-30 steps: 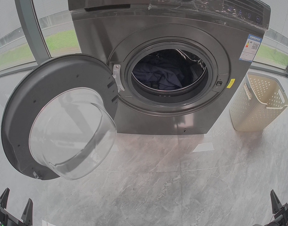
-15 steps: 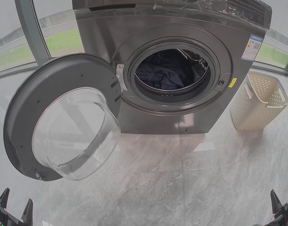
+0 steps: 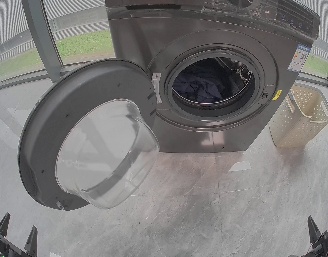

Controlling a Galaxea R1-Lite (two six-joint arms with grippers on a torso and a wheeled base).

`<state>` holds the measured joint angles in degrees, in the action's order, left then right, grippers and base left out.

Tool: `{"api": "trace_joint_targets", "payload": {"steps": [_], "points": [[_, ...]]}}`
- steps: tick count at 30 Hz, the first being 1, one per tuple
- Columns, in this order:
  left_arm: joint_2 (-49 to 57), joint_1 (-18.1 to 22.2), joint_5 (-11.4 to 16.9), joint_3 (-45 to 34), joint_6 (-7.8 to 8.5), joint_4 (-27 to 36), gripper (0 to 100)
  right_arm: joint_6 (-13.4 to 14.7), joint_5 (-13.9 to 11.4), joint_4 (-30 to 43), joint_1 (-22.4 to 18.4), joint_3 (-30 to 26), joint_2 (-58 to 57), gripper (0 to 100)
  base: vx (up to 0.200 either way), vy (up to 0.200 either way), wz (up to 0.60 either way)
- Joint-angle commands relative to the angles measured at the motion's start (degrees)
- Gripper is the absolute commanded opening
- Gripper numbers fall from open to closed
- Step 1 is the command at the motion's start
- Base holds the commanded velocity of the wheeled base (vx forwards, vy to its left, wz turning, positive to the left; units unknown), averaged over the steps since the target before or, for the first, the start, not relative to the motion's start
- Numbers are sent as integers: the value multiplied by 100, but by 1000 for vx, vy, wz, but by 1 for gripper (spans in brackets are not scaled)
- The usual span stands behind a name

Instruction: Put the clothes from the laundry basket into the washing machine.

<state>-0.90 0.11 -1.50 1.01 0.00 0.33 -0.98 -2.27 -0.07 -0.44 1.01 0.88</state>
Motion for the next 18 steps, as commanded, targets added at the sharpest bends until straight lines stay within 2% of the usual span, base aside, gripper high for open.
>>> {"api": "trace_joint_targets", "payload": {"steps": [1, 8, 18], "points": [[81, 7, 1, -101, 9, 2, 100, 1, -2, -1, 0, -92, -61, 100, 0, 0, 0], [81, 7, 9, -101, 9, 2, 100, 10, -2, -1, -9, -92, -61, 100, 0, 0, 0], [81, 15, 9, -101, 132, -7, 100, 18, -2, -1, -9, -92, -70, 100, 0, 0, 0]]}}
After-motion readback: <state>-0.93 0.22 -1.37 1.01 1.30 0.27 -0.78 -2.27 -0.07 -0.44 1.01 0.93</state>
